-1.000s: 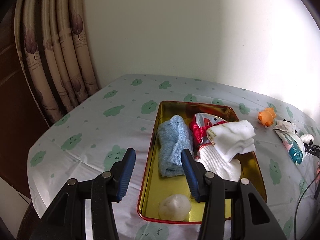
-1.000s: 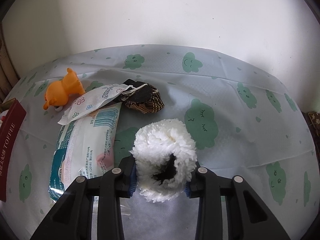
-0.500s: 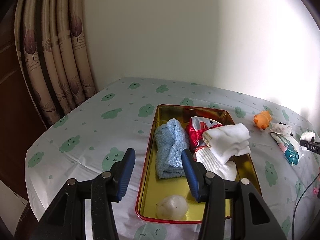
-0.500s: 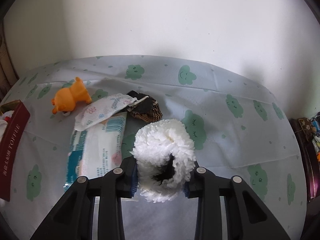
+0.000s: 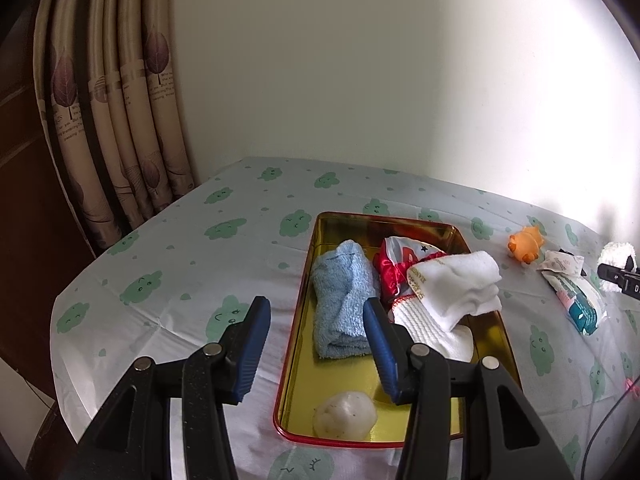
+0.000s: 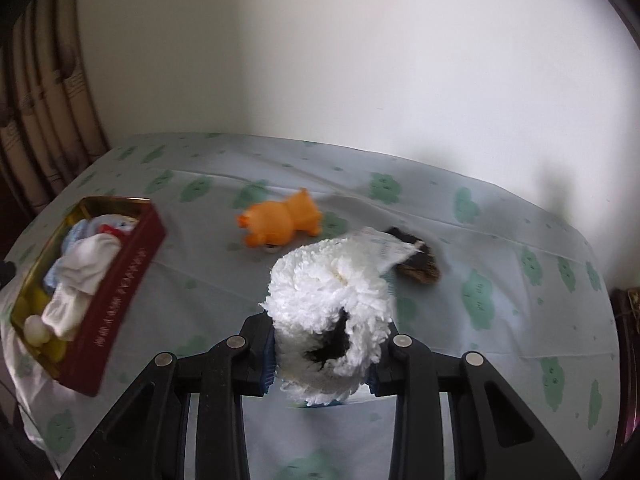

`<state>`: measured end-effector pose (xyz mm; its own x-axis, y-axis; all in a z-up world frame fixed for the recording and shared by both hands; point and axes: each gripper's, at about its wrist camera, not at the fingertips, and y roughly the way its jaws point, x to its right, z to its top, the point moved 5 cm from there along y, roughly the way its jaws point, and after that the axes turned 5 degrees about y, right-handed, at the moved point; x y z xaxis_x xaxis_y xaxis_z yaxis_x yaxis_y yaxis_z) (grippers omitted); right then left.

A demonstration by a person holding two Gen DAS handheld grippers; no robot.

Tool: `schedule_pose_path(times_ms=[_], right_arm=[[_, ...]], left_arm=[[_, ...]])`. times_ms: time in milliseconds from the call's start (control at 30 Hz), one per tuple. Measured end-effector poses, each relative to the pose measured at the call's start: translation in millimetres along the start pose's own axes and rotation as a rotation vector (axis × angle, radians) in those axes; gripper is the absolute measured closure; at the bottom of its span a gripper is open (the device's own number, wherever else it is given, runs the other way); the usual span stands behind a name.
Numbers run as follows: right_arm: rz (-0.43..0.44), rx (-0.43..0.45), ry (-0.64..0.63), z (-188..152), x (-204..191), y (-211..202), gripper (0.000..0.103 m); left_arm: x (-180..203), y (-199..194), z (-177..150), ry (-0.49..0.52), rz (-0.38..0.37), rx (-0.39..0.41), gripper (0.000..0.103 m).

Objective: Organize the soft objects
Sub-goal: 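Carry the white fluffy sock into the tin and open the right gripper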

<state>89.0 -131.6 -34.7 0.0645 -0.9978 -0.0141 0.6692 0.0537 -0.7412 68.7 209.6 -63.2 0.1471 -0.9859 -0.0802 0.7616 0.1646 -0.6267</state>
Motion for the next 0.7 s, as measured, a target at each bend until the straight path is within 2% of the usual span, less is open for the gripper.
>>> schedule_pose_path(times_ms=[267, 533, 700], right_arm=[[0.137, 0.003, -0.113, 2, -86, -8, 0.073], [0.262, -0.023, -0.235, -11, -169, -12, 0.073], [0.315, -0.052, -0.288, -23, -204, -8, 0.073]], left_arm=[[-23, -5, 4, -0.074, 0.075, 0.033, 0.054], [-60, -3, 0, -0.234, 0.126, 0.013, 0.054], [-72, -4, -2, -0.279, 0.144, 0.009, 0.054]])
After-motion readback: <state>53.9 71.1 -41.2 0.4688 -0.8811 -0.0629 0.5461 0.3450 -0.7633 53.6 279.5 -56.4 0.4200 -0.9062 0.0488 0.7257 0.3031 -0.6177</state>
